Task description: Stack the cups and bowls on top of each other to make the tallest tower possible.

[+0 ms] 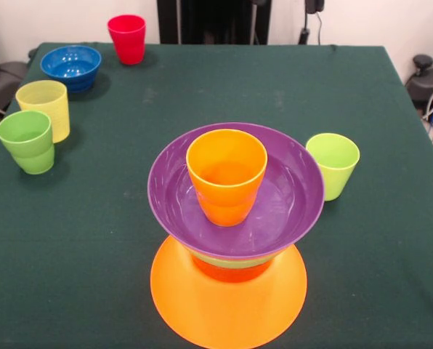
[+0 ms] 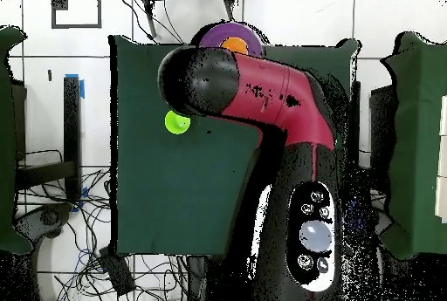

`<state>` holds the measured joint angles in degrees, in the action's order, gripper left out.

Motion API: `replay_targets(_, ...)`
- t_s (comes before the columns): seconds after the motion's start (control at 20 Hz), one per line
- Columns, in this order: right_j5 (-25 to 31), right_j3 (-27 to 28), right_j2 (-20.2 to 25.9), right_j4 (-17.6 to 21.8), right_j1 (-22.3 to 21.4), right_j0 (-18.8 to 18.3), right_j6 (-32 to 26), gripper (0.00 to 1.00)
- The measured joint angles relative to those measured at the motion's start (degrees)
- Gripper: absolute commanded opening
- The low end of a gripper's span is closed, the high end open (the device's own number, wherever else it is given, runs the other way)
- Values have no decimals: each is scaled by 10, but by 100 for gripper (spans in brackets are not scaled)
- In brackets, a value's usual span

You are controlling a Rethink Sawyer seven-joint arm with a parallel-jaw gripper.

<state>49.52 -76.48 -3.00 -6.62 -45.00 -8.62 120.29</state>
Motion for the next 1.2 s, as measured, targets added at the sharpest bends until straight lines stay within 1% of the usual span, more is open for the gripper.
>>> replay_targets(0.05, 17, 10, -7, 3, 4, 4, 1, 100)
replay_targets(0.15, 33, 18, -13, 5, 6, 7, 2, 100)
replay_targets(0.2, 68, 37, -24, 9, 12, 13, 3, 100)
replay_targets(0.25, 88, 48, -30, 10, 16, 16, 4, 100)
replay_targets(0.5, 143, 83, -50, 11, 31, 31, 12, 100)
replay_targets(0.65, 146, 97, -61, 10, 43, 44, 26, 100)
replay_targets(0.8, 140, 100, -70, 9, 55, 56, 43, 100)
replay_targets(0.95, 121, 100, -76, 8, 71, 71, 69, 100)
replay_targets(1.05, 115, 100, -76, 7, 76, 74, 75, 100)
replay_targets(1.2, 101, 100, -78, 6, 97, 82, 91, 100)
